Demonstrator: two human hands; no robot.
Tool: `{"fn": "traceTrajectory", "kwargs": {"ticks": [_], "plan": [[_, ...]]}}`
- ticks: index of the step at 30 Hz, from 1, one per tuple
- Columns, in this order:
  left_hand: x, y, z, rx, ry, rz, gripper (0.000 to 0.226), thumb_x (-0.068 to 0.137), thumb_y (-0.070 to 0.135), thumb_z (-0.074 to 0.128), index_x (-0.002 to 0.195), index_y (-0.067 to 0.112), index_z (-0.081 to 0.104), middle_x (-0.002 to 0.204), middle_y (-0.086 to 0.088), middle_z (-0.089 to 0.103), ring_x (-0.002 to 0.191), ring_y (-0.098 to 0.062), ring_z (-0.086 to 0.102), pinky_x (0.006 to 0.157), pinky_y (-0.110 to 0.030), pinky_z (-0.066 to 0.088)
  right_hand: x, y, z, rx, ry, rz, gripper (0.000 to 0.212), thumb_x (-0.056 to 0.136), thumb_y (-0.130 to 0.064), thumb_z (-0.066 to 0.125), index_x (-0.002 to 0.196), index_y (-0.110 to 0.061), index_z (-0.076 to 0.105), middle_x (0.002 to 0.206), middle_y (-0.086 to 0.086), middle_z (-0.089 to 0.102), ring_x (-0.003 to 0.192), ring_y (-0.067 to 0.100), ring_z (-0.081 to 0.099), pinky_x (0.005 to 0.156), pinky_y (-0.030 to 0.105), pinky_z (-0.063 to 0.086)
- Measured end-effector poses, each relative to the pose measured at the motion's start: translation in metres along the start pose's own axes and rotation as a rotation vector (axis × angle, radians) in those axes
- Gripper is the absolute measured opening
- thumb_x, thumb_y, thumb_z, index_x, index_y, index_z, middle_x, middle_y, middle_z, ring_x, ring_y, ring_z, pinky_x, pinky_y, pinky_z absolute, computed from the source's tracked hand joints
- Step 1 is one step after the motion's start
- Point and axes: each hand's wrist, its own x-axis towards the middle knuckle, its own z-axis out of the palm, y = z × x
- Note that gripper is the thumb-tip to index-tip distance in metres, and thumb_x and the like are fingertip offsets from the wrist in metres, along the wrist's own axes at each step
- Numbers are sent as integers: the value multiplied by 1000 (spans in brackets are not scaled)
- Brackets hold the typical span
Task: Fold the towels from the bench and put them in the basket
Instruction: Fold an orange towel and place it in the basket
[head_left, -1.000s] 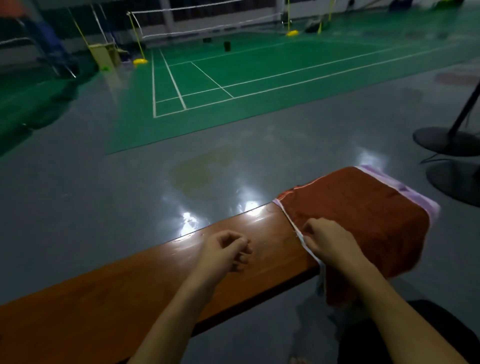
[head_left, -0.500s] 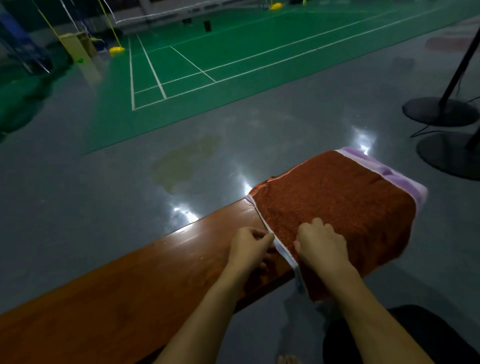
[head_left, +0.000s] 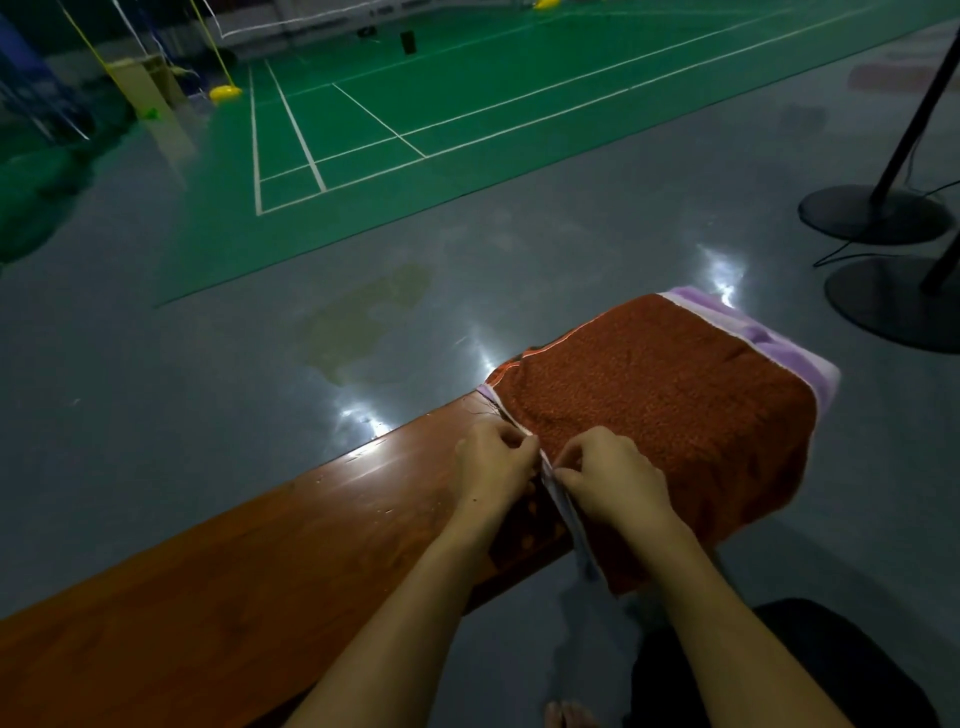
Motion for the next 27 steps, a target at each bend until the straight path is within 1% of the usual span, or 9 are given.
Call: {"fn": "traceTrajectory", "kwargs": {"ticks": [3,5,7,11,14,17,20,23,27], "plan": [[0,5,-4,-363,-125,-201,34,99,37,69,90,5,75,70,-4,74,51,-15,64,47,-31,51,0,4,-3,116,37,6,10,95,-38,68,88,-35,75,96,-10,74,93,15,70,84,40,59],[0,7,-11,-578,-228,-336,41,95,40,76,104,1,75,79,-6,77,57,-15,66,50,-29,52,-3,7,-2,163,75,0,18,96,-39,67,78,-37,69,92,-11,73,90,15,69,83,41,59],[-3,5,-16,-654,-282,-332,36,92,32,81,107,0,75,85,-8,77,62,-14,69,56,-29,55,-6,9,0,207,112,-26,23,96,-38,67,73,-36,66,90,-12,73,89,15,69,83,42,59],[-9,4,-16,-703,-237,-264,25,93,16,79,105,-5,73,75,-10,70,53,-12,60,52,-27,52,-5,14,4,353,114,-70,14,94,-34,74,80,-33,76,83,-16,74,89,8,72,83,39,60],[-12,10,-19,-626,-175,-239,30,94,29,80,101,0,76,78,-10,73,54,-11,61,55,-29,54,-3,15,3,515,149,-95,10,93,-32,76,91,-24,82,83,-15,77,87,3,73,83,39,62],[-14,21,-27,-594,-171,-274,38,90,39,82,100,3,77,83,-12,77,54,-13,61,59,-34,58,-6,8,1,555,202,-197,11,96,-28,73,97,-22,82,88,-12,77,86,0,71,79,26,58],[-18,29,-31,-595,-115,-276,36,92,34,79,98,-1,77,76,-12,77,56,-19,69,60,-35,59,-8,-1,4,512,241,-292,8,98,-27,71,95,-23,77,94,-12,72,88,-2,66,76,17,50],[-18,24,-33,-673,-41,-243,20,90,16,76,97,-3,77,82,-16,79,73,-26,79,60,-33,64,-9,-5,9,457,267,-366,5,98,-27,70,95,-23,72,97,-11,65,89,1,63,77,23,51],[-12,18,-35,-790,-101,-238,28,90,22,81,109,3,74,91,-15,78,80,-24,79,67,-34,63,-9,-11,13,514,249,-425,6,100,-25,68,101,-22,72,100,-12,65,93,2,63,82,26,55]]}}
